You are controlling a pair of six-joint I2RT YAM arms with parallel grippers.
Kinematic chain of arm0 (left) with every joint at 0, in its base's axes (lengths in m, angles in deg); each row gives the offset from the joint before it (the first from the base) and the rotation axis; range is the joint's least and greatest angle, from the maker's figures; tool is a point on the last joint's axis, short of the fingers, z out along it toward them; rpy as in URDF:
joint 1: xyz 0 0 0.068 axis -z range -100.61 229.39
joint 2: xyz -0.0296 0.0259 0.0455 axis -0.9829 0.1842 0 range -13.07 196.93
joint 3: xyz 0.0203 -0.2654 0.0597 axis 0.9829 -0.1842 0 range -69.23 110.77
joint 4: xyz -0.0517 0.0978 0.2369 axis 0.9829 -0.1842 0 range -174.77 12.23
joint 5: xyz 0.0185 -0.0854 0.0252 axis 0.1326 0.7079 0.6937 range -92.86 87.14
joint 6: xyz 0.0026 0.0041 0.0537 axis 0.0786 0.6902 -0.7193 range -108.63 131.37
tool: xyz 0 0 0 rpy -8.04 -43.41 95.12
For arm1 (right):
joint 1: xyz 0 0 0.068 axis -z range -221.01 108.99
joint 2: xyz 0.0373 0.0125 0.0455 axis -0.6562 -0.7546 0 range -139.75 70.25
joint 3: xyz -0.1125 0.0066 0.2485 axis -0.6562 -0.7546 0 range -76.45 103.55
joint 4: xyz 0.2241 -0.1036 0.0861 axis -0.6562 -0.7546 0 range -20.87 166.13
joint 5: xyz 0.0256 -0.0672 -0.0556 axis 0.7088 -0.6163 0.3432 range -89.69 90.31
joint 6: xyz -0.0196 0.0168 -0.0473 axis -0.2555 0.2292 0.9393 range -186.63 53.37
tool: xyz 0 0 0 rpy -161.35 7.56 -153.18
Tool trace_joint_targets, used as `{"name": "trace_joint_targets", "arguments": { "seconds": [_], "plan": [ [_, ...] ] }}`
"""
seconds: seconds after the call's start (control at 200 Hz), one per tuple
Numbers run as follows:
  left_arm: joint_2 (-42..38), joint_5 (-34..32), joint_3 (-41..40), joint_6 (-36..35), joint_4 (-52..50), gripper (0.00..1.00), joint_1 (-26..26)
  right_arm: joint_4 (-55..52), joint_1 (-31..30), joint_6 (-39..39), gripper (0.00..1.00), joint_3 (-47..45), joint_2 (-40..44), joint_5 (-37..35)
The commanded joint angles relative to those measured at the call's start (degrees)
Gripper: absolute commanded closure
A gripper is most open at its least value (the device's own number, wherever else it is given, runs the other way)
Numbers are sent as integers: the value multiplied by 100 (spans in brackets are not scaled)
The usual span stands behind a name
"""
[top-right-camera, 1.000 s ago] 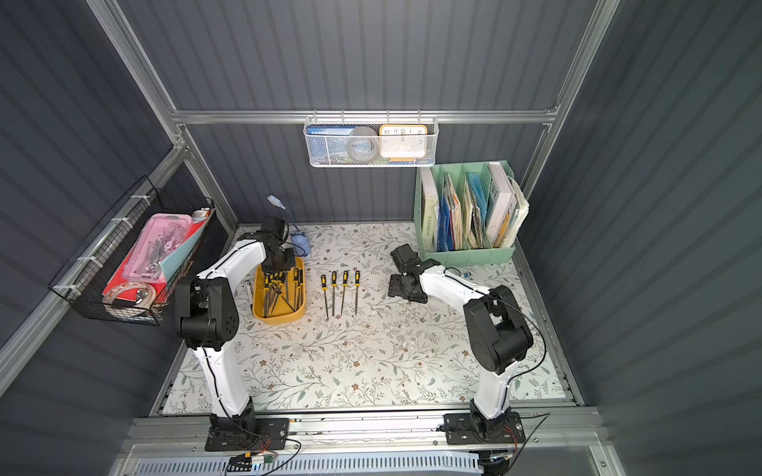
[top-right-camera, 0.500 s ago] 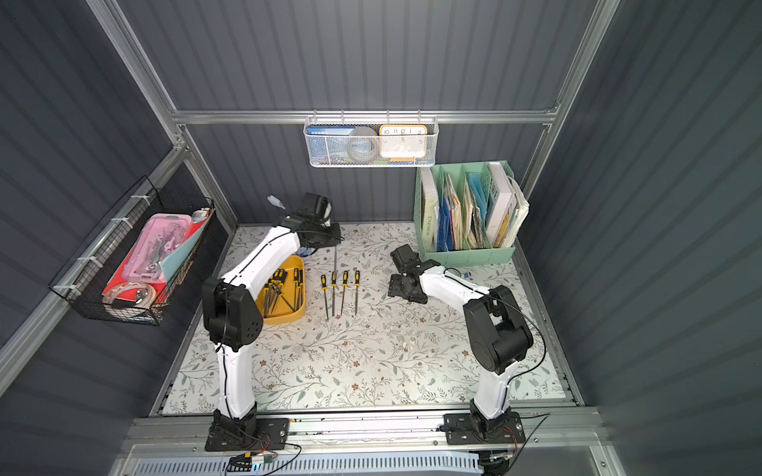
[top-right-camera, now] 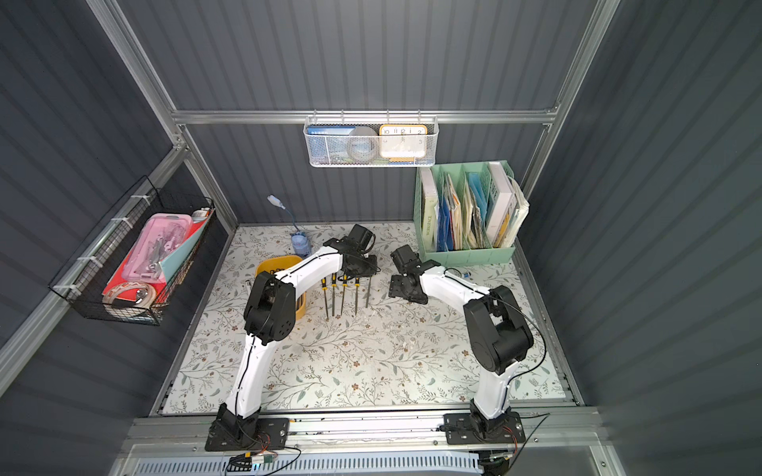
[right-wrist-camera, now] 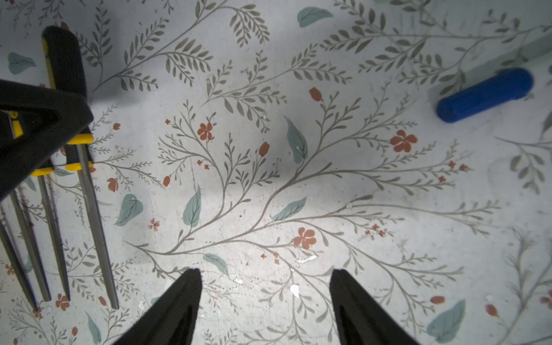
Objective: Take the file tool out of the storage box
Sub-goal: Place the file tool at the center of the board.
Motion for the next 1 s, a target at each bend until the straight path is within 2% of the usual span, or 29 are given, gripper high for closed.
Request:
{"name": "trace_joint_targets", "arguments": {
  "seconds": [0.0, 0.13, 0.32, 0.41, 0.455, 0.75, 0.82, 0.89, 0.996],
  "plan": [
    [63, 35, -192, 145, 142, 100, 21, -129, -6, 108, 27, -81, 163, -103],
    [111, 67, -260, 171, 169, 100, 76, -134, 0, 132, 27, -98, 171, -89],
    [151, -9, -242, 216, 178, 92, 96, -114, 4, 167, 26, -107, 167, -64],
    [180, -14, -242, 224, 164, 85, 96, -102, 5, 168, 26, -105, 146, -28],
    [181, -21, -250, 224, 167, 78, 97, -107, 5, 162, 26, -107, 138, -29],
    [63, -293, -122, 133, 116, 62, 96, -116, 12, 133, 26, -142, 196, -20],
    [-83, -420, 84, 167, -59, 61, 96, -99, 15, 119, 26, -148, 183, 20],
    [-356, -896, 298, 216, -473, 59, -12, -93, 12, 171, 26, -139, 166, 76],
    [-1059, -894, 24, 183, -663, 59, -527, -74, 12, 154, 26, -113, 136, 105]
  ]
}}
